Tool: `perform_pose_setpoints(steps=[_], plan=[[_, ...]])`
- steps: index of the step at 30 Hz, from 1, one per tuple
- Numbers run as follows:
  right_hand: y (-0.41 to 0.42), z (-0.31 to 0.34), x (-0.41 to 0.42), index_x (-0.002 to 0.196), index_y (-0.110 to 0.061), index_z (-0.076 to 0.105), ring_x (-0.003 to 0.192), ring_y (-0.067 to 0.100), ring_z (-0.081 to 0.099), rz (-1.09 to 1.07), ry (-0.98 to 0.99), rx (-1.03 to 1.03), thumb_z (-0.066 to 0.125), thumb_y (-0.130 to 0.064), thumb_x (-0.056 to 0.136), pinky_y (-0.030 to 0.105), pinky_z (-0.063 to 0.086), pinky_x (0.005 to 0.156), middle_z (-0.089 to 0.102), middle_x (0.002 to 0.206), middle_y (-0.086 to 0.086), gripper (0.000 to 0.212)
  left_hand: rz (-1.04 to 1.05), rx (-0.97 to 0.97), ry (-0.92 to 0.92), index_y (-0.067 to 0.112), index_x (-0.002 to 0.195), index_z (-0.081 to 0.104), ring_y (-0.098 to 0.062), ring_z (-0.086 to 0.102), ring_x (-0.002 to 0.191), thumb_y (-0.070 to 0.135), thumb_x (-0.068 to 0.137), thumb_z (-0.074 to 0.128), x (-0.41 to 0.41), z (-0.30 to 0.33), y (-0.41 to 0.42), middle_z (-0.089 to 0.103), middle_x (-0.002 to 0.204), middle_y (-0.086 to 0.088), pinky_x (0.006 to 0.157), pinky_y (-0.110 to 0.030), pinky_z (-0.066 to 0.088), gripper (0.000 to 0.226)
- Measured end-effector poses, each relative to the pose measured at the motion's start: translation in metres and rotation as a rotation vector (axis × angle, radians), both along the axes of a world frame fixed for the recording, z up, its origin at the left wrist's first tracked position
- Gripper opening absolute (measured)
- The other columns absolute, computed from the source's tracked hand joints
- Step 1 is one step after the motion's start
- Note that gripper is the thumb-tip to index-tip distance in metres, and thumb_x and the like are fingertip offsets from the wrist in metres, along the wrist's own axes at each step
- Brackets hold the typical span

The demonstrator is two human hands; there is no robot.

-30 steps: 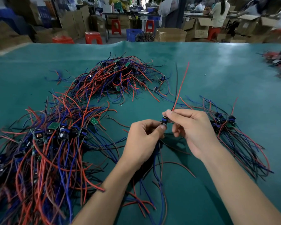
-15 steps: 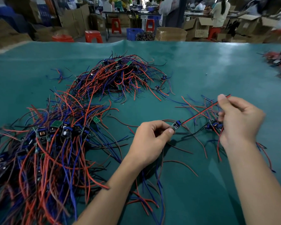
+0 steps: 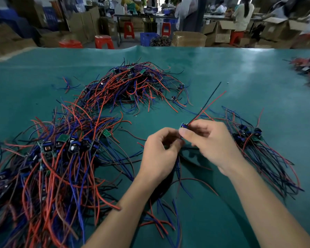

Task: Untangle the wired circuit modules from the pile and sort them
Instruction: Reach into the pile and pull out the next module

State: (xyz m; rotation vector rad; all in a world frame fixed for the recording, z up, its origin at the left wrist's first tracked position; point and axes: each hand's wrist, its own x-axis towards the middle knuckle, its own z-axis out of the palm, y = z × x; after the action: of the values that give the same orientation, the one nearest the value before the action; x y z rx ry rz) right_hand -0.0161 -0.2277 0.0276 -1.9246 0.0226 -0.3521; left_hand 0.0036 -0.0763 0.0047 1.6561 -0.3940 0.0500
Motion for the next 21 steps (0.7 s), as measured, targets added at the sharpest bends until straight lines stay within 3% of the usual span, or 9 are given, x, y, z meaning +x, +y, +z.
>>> perform_pose_setpoints(steps=[2, 4, 7, 11, 14, 21], plan=[[0.003, -0.003, 0.002, 0.077, -0.028, 0.075, 0.065, 0.007, 0.061, -0.009, -0.048, 0.008, 0.082, -0.025, 0.084, 0.035, 0.051, 0.067, 0.074, 0.072, -0.005, 0.010, -0.019, -0.009, 0.024, 0.008, 0.090, 0.072, -0.005, 0.061, 0.064, 0.002, 0.090, 0.066, 0.001, -0.001, 0.000, 0.072, 0.073, 0.002, 0.067, -0.018, 0.049, 0.009], [0.001, -0.004, 0.003, 0.078, -0.022, 0.073, 0.065, 0.006, 0.062, -0.036, -0.105, 0.046, 0.082, -0.026, 0.080, 0.028, 0.051, 0.068, 0.074, 0.073, -0.004, 0.010, -0.029, -0.007, 0.049, 0.010, 0.087, 0.073, -0.004, 0.055, 0.056, 0.008, 0.093, 0.066, 0.001, -0.002, -0.001, 0.065, 0.061, 0.008, 0.060, -0.018, 0.045, 0.009], [-0.002, -0.004, 0.005, 0.080, -0.021, 0.073, 0.064, 0.005, 0.062, -0.077, -0.157, 0.025, 0.080, -0.029, 0.078, 0.025, 0.051, 0.068, 0.074, 0.072, -0.004, 0.012, -0.053, -0.006, 0.050, 0.011, 0.087, 0.072, -0.006, 0.051, 0.057, 0.009, 0.094, 0.066, 0.000, -0.001, -0.002, 0.061, 0.062, 0.007, 0.058, -0.020, 0.043, 0.010], [-0.013, 0.006, 0.004, 0.073, -0.026, 0.074, 0.058, 0.005, 0.053, -0.204, -0.233, 0.178, 0.079, -0.024, 0.083, 0.019, 0.042, 0.054, 0.068, 0.065, -0.008, 0.011, -0.104, 0.058, -0.004, 0.008, 0.085, 0.070, -0.010, 0.046, 0.059, 0.010, 0.094, 0.066, -0.001, -0.001, -0.003, 0.058, 0.064, 0.004, 0.059, -0.025, 0.040, 0.009], [-0.022, 0.025, -0.001, 0.071, -0.021, 0.071, 0.052, 0.006, 0.048, -0.304, -0.289, 0.345, 0.077, -0.016, 0.089, 0.018, 0.034, 0.042, 0.065, 0.067, -0.002, 0.019, -0.133, 0.091, -0.042, 0.011, 0.082, 0.068, -0.010, 0.043, 0.059, 0.013, 0.094, 0.067, -0.002, -0.001, -0.003, 0.054, 0.063, 0.008, 0.059, -0.026, 0.038, 0.011], [0.008, 0.091, -0.006, 0.079, -0.019, 0.067, 0.054, 0.008, 0.049, -0.214, -0.378, 0.364, 0.073, -0.018, 0.094, 0.022, 0.030, 0.041, 0.070, 0.074, -0.001, 0.016, -0.154, 0.003, -0.028, 0.011, 0.080, 0.062, -0.013, 0.048, 0.064, 0.017, 0.091, 0.065, 0.001, -0.004, -0.001, 0.057, 0.067, -0.001, 0.065, -0.030, 0.042, 0.013]])
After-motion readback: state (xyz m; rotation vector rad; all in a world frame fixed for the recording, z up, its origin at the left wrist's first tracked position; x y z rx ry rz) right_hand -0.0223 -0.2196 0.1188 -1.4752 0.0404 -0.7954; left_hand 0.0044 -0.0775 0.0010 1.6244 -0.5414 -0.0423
